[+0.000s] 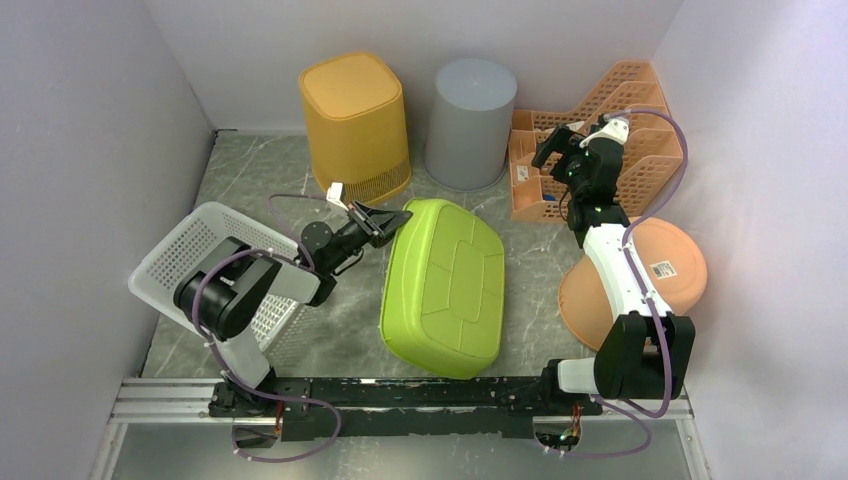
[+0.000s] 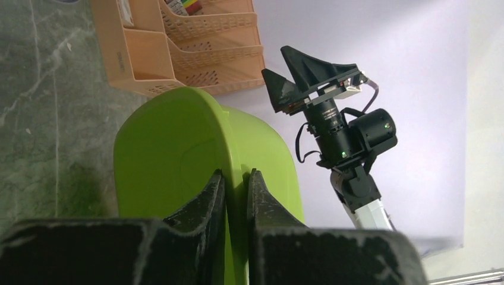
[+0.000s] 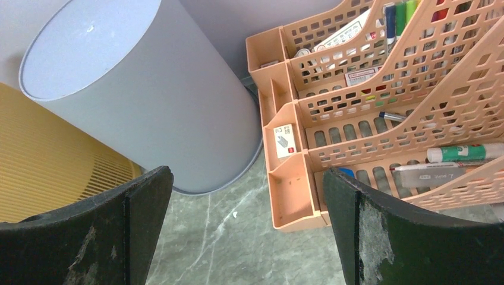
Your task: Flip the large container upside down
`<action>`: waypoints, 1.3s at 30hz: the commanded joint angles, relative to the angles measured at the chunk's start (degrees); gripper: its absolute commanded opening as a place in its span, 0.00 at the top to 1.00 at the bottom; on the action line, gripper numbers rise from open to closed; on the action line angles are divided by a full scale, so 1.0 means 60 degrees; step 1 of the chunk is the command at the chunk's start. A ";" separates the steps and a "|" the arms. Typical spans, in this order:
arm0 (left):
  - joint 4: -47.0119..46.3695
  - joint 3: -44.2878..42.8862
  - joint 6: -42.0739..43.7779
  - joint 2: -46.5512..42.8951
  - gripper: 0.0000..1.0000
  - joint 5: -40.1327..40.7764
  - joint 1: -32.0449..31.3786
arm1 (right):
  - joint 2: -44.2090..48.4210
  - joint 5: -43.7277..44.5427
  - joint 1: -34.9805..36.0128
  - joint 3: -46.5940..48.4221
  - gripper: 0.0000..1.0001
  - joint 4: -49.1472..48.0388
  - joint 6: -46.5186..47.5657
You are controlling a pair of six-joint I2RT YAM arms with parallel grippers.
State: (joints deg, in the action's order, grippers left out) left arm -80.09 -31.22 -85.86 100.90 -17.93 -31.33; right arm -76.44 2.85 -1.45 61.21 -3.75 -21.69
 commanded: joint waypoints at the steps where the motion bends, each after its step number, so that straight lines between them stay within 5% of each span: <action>1: 0.1936 -0.0461 0.2408 -0.0593 0.93 -0.0652 0.0007 | 0.0029 -0.0091 -0.0103 -0.0136 0.00 -0.0313 -0.0039; 4: 0.4317 -0.0900 0.3694 -0.1166 0.89 -0.0069 0.0009 | 0.0041 -0.0089 -0.0099 -0.0152 0.00 -0.0313 -0.0035; 8: 0.6783 -0.1534 0.4959 -0.1561 0.68 0.0676 0.0009 | 0.0013 -0.0136 -0.0095 -0.0153 0.00 -0.0327 -0.0045; 11: 0.7763 -0.1912 0.5484 -0.1582 0.51 0.1008 0.0008 | -0.0007 -0.0181 -0.0096 -0.0138 0.00 -0.0326 -0.0042; 16: 0.8836 -0.2454 0.6059 -0.1528 0.37 0.1370 0.0007 | 0.0004 -0.0197 -0.0095 -0.0140 0.00 -0.0298 -0.0031; 26: 1.0788 -0.3400 0.7267 -0.1576 0.32 0.1857 0.0011 | -0.0034 -0.0250 -0.0095 -0.0120 0.00 -0.0298 -0.0017; 33: 1.5329 -0.5209 0.9433 -0.2367 0.24 0.4201 -0.0480 | -0.0435 -0.0809 -0.0065 0.0085 0.00 -0.0039 -0.0090; 35: 1.6616 -0.5726 0.9793 -0.2684 0.30 0.5022 -0.0633 | -0.0577 -0.0958 0.0037 0.0074 0.00 -0.0013 -0.0120; 39: 1.8995 -0.6236 1.0003 -0.3284 0.59 0.6722 -0.0833 | -0.0777 -0.0869 0.0619 0.0073 0.00 0.0140 0.0059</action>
State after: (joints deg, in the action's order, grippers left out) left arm 14.35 -65.10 -30.63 85.73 8.69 -35.11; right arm -80.14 -1.32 -0.60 60.75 -3.68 -22.04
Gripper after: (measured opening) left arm 0.484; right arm 0.999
